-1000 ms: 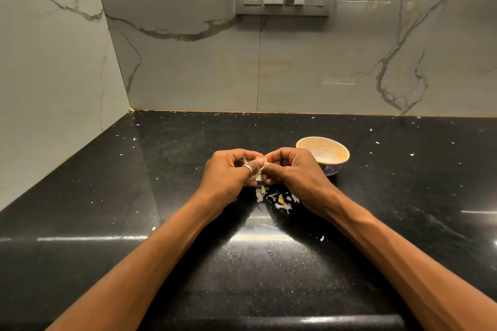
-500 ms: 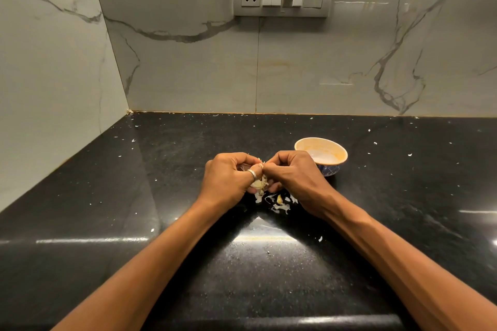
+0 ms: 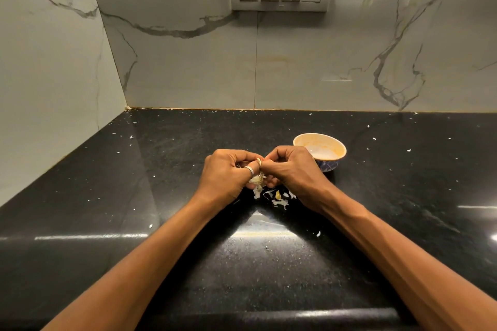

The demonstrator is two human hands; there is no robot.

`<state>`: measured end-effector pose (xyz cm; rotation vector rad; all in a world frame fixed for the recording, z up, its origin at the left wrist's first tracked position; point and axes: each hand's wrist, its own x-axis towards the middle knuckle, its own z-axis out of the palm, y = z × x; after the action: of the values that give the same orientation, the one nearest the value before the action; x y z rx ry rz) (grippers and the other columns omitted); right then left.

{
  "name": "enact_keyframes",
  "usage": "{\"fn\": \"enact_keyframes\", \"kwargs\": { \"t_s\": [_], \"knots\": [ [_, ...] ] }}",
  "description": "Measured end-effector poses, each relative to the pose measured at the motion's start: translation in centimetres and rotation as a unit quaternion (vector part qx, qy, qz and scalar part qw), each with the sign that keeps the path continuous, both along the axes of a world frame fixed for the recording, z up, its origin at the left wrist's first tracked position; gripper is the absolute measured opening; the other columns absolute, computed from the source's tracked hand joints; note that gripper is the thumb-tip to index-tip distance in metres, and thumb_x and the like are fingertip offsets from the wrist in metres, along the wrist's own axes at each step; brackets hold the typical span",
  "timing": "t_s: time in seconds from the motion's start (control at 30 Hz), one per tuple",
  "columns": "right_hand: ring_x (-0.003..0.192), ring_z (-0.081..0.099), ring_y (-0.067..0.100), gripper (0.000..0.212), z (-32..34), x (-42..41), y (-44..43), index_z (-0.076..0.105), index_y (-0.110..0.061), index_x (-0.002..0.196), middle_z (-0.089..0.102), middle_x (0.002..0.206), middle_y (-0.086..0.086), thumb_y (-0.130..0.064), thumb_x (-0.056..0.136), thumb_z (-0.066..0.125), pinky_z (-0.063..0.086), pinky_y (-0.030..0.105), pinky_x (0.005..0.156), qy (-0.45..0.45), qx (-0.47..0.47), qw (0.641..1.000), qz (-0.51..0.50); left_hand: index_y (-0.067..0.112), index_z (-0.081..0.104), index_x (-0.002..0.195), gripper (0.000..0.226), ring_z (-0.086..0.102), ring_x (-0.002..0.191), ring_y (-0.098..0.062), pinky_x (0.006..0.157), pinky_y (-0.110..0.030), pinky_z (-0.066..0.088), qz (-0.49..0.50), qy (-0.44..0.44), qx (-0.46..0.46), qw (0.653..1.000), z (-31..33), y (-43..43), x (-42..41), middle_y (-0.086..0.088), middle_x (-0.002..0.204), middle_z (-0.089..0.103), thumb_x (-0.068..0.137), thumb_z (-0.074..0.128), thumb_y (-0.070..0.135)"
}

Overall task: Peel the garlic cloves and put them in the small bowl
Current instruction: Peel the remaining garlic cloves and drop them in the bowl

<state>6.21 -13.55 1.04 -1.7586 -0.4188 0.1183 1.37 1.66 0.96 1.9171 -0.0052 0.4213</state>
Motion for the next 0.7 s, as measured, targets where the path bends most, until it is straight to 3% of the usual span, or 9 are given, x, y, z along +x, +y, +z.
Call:
{"fn": "enact_keyframes", "kwargs": {
  "t_s": [0.2,0.47,0.7],
  "knots": [
    [0.057,0.061,0.023,0.015,-0.08,-0.06,0.12,0.067,0.003,0.080,0.067,0.061,0.014,-0.009,0.083,0.075,0.049,0.041,0.064,0.003,-0.007,1.000,-0.027,0.016,0.080,0.098,0.012,0.075,0.066,-0.018,0.059,-0.023,0.059,-0.004,0.005,-0.002,1.000,-0.35,0.04,0.35,-0.001,0.077,0.077,0.090,0.074,0.012],
    [0.054,0.060,0.018,0.008,0.04,0.03,0.19,0.068,0.000,0.080,0.066,0.061,0.010,-0.005,0.086,0.070,0.049,0.028,0.052,0.012,-0.004,0.999,-0.035,0.017,0.078,0.096,0.013,0.075,0.072,-0.019,0.059,-0.023,0.059,-0.025,0.016,-0.035,0.999,-0.42,-0.09,0.41,-0.006,0.080,0.077,0.091,0.071,0.007],
    [0.066,0.066,0.020,0.004,0.06,0.10,0.30,0.070,0.002,0.089,0.070,0.076,0.014,0.001,0.089,0.066,0.058,0.029,0.064,0.019,0.037,0.999,-0.031,0.013,0.076,0.101,0.020,0.076,0.076,-0.023,0.061,-0.025,0.059,-0.043,0.020,-0.067,0.997,-0.15,0.01,0.20,-0.008,0.085,0.077,0.091,0.066,-0.001]
  ]
}}
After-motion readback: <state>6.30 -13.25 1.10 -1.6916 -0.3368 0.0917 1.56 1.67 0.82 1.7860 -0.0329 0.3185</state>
